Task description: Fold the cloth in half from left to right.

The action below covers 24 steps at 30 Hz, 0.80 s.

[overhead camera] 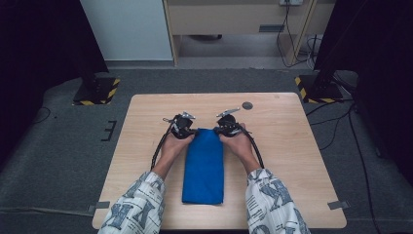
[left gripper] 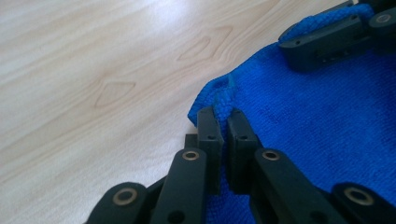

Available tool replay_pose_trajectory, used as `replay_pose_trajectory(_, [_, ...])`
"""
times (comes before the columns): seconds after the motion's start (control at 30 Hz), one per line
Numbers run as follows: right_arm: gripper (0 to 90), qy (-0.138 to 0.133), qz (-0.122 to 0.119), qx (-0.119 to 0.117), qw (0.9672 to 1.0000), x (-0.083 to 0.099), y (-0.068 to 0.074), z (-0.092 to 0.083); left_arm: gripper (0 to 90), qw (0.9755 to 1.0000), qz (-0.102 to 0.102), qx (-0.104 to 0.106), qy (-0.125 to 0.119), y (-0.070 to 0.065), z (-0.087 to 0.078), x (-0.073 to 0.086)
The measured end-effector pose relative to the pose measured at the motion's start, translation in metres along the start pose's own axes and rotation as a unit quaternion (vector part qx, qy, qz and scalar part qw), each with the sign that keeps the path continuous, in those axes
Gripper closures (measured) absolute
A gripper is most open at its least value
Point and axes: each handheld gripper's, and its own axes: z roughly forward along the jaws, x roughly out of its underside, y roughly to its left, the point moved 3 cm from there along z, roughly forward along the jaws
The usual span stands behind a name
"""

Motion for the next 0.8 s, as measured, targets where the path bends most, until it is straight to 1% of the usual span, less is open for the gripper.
replay_pose_trajectory(0.1, [86.7, -0.006, 0.001, -0.001, 1.0, -0.003, -0.002, -0.004, 86.2, 0.9999, 0.0, -0.001, -0.01, -0.003, -0.002, -0.004])
replay_pose_trajectory(0.13, [86.7, -0.006, 0.001, -0.001, 1.0, -0.003, -0.002, -0.004, 86.2, 0.9999, 0.0, -0.001, -0.01, -0.003, -0.002, -0.004])
replay_pose_trajectory(0.17, [86.7, -0.006, -0.001, 0.001, 1.0, -0.004, -0.004, -0.007, 86.2, 0.9999, -0.001, 0.0, -0.011, -0.002, -0.002, -0.004])
replay_pose_trajectory(0.27, [86.7, -0.008, -0.004, 0.001, 1.0, -0.005, -0.005, -0.009, 86.2, 0.9999, -0.006, 0.001, -0.016, -0.001, -0.003, -0.004])
replay_pose_trajectory(0.37, [86.7, -0.015, -0.004, -0.001, 0.9999, -0.01, -0.006, -0.014, 86.2, 0.9995, -0.014, 0.003, -0.028, 0.001, -0.006, -0.007])
replay_pose_trajectory(0.43, [86.7, -0.018, -0.005, -0.001, 0.9998, -0.01, -0.007, -0.015, 86.2, 0.9994, -0.012, 0.001, -0.032, 0.002, -0.009, -0.008])
replay_pose_trajectory(0.5, [86.7, -0.021, -0.003, -0.003, 0.9998, -0.012, -0.007, -0.017, 86.2, 0.9992, -0.013, 0.003, -0.038, 0.003, -0.011, -0.009])
replay_pose_trajectory(0.63, [86.7, -0.021, -0.005, -0.002, 0.9998, -0.013, -0.007, -0.018, 86.2, 0.9991, -0.012, 0.004, -0.039, 0.002, -0.012, -0.01])
replay_pose_trajectory(0.7, [86.8, -0.023, -0.006, -0.002, 0.9997, -0.015, -0.007, -0.019, 86.2, 0.9992, -0.01, 0.003, -0.039, 0.002, -0.013, -0.012])
replay_pose_trajectory(0.8, [86.7, -0.03, -0.011, -0.003, 0.9995, -0.021, -0.006, -0.024, 86.3, 0.9989, -0.005, 0.002, -0.046, 0.002, -0.018, -0.019])
